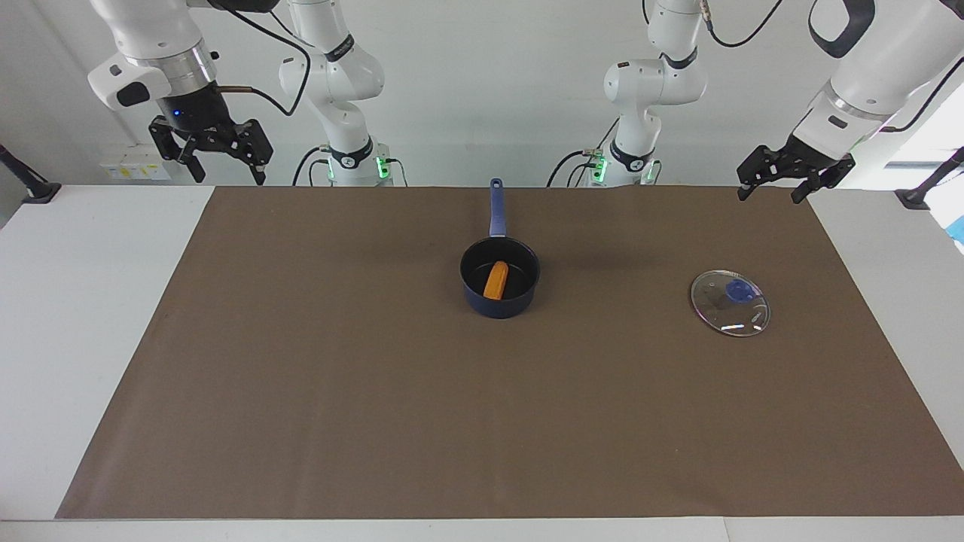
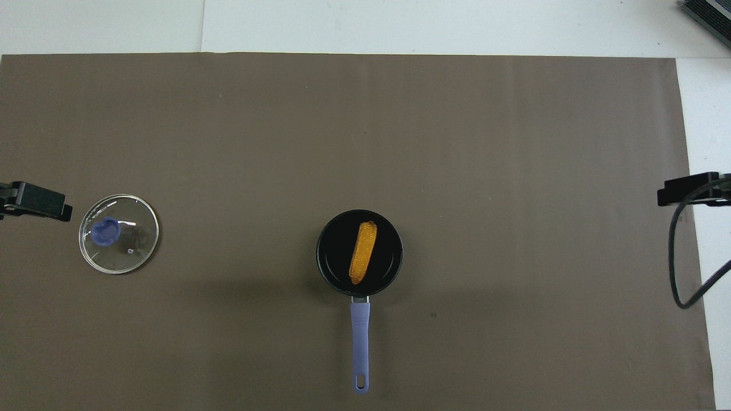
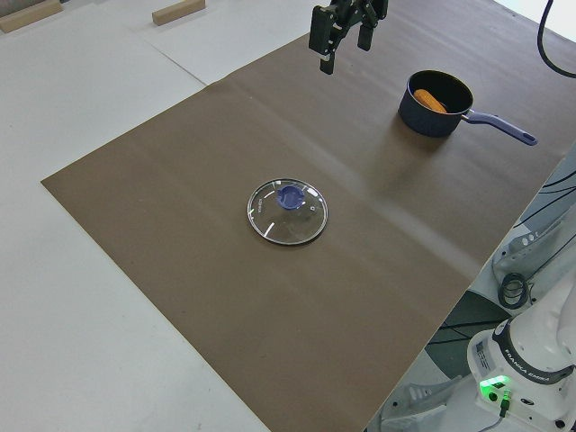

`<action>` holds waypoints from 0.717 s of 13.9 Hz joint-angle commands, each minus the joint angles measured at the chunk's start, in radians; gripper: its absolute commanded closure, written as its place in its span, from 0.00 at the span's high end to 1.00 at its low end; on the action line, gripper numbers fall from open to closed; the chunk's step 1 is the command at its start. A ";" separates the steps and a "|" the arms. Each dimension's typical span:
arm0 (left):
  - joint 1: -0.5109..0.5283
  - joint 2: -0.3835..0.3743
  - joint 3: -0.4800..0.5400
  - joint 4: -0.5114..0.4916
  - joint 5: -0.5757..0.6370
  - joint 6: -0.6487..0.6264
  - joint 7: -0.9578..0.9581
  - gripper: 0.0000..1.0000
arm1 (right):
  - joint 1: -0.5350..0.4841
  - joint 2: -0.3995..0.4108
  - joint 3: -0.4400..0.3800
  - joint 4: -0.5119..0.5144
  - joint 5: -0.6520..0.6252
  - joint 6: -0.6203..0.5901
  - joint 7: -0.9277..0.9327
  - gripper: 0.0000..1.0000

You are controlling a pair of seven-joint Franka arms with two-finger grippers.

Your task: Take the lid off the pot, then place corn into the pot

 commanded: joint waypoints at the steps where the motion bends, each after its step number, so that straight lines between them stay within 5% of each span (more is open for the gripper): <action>1: 0.002 -0.022 -0.002 -0.019 0.014 0.005 0.002 1.00 | -0.010 -0.018 0.003 -0.023 0.004 0.022 -0.023 1.00; 10: 0.002 -0.022 -0.002 -0.019 0.014 0.005 0.002 1.00 | -0.009 -0.025 0.003 -0.003 0.011 -0.027 -0.026 1.00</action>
